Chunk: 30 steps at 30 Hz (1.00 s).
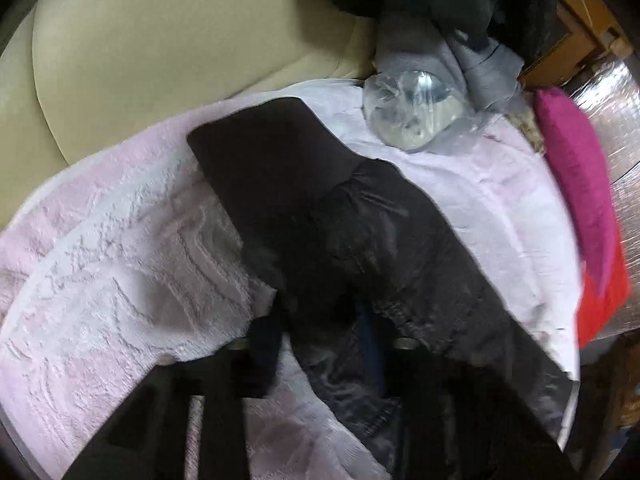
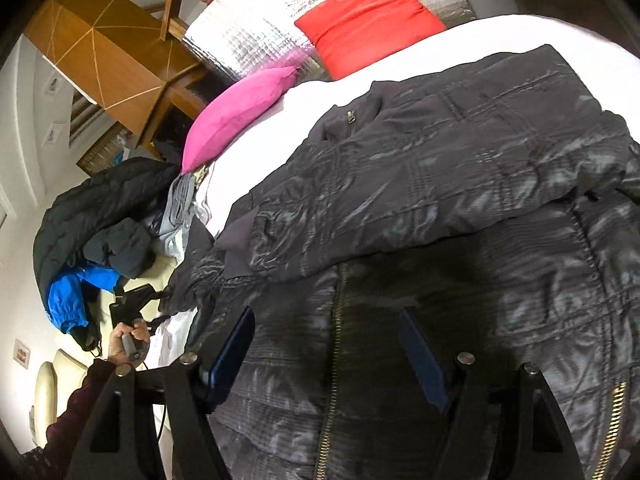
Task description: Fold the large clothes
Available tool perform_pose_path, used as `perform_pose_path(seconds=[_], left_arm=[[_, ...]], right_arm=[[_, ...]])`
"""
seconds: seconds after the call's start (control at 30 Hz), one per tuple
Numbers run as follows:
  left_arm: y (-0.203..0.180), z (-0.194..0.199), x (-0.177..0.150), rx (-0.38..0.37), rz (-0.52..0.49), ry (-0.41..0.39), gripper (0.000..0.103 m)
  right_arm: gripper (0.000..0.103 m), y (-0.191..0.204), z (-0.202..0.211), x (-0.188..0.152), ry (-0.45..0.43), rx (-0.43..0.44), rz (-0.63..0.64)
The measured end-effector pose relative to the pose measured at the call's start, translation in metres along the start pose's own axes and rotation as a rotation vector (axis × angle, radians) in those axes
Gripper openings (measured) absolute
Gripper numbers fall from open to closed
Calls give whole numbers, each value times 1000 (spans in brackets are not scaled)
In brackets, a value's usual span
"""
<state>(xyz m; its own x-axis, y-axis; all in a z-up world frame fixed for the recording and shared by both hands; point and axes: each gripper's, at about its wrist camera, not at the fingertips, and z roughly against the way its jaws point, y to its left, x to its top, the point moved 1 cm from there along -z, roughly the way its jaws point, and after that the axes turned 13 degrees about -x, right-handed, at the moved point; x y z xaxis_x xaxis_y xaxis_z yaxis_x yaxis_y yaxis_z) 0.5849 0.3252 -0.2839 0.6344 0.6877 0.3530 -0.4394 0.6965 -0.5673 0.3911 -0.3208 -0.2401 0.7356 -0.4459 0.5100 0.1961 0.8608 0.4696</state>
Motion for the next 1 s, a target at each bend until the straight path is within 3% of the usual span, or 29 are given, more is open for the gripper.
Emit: perform_pose_path(seconds=[0.03,0.07,0.2,0.37,0.47,0.73,1.0], left_arm=[[-1,0,0,-3,-13,-3,14],[-4,3,0,-10,-28,-8,10],[-33,30,-9,-46,-137,-44,7],[-109,69,-38,-88,-356,-46,5],[-170,92,-66,-163,-493,-47,5],[-299,116,-176,-265,-772,28,4],[-374,94,-312,-412,-913,250,5]], right_arm=[[78,-3,1,0,-1,1,-6],[78,-6,3,1,-4,2,-12],[78,-15,15,3,-36,-11,-17],[78,-27,31,3,-63,5,-54],[78,-33,45,2,-87,18,-67],[78,-65,86,0,-147,45,-125],[78,-108,118,-4,-191,29,-194]])
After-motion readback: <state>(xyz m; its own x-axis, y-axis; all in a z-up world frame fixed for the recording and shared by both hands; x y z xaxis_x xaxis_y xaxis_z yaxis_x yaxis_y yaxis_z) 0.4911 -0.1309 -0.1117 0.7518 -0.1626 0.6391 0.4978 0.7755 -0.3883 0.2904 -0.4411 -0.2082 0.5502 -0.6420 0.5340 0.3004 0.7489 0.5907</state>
